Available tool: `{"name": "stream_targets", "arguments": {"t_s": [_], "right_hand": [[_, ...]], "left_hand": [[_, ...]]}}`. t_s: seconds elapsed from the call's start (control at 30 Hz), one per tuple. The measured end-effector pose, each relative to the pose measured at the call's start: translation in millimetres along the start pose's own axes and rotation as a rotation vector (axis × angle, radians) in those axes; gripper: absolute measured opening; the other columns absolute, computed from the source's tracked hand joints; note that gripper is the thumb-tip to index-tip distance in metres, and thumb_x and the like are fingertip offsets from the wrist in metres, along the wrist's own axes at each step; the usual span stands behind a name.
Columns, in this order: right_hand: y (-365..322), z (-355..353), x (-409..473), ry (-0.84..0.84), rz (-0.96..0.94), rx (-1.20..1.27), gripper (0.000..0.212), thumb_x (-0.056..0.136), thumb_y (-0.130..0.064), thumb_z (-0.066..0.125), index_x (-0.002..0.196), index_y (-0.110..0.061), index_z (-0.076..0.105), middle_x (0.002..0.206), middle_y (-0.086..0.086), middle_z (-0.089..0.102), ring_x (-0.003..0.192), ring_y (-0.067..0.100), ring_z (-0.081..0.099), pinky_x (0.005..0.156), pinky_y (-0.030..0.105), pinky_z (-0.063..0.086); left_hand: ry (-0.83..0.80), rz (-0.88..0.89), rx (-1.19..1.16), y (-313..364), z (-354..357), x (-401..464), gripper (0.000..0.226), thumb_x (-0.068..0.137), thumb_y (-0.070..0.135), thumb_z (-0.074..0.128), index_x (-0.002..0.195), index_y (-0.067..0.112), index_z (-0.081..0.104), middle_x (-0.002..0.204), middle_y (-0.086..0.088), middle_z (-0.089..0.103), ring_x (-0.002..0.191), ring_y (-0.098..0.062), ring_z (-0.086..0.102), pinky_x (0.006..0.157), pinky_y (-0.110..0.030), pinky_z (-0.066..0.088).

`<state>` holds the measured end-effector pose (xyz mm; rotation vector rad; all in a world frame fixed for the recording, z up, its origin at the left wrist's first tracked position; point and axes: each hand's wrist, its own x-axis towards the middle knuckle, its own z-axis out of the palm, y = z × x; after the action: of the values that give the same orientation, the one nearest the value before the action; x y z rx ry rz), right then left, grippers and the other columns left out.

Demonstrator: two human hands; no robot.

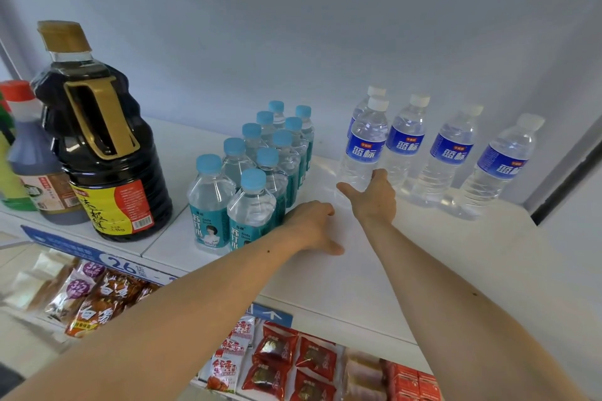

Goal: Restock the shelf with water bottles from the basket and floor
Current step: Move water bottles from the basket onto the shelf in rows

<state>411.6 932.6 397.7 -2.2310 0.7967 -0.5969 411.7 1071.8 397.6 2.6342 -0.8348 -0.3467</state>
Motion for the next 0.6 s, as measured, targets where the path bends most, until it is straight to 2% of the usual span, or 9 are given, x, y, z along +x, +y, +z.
{"name": "stream_targets", "arguments": {"t_s": [0.33,0.43,0.53,0.6], "right_hand": [[12,-12,-11,-0.049,0.005,0.072,0.079,0.075,-0.054,0.073,0.134,-0.013,0.039,0.134,0.008,0.054,0.12,0.028,0.054,0.092,0.041,0.048],[25,-26,-24,-0.01,-0.011,0.093,0.066,0.078,-0.05,0.072,0.127,-0.013,0.046,0.128,0.005,0.057,0.113,0.024,0.058,0.089,0.037,0.049],[41,-42,-42,0.027,-0.044,0.08,0.043,0.084,-0.037,0.069,0.117,-0.013,0.055,0.119,0.001,0.061,0.103,0.018,0.062,0.081,0.029,0.046],[52,-51,-57,0.044,-0.062,0.037,0.029,0.087,-0.029,0.065,0.112,-0.016,0.058,0.116,0.0,0.063,0.098,0.016,0.063,0.08,0.029,0.047]], "left_hand": [[-0.005,0.008,-0.019,0,-2,-6,0.081,0.069,0.049,0.076,0.136,0.018,0.042,0.133,0.0,0.048,0.119,-0.021,0.05,0.096,-0.039,0.047],[0.028,0.02,-0.047,-1,0,-11,0.076,0.071,0.047,0.074,0.135,0.019,0.043,0.133,0.0,0.047,0.119,-0.02,0.05,0.095,-0.037,0.047],[0.061,0.047,-0.076,-2,4,-18,0.07,0.074,0.044,0.072,0.135,0.02,0.046,0.135,0.001,0.048,0.12,-0.019,0.05,0.095,-0.037,0.047],[0.073,0.07,-0.085,-1,8,-24,0.067,0.075,0.044,0.071,0.133,0.021,0.047,0.135,0.001,0.049,0.121,-0.019,0.049,0.096,-0.036,0.046]]}}
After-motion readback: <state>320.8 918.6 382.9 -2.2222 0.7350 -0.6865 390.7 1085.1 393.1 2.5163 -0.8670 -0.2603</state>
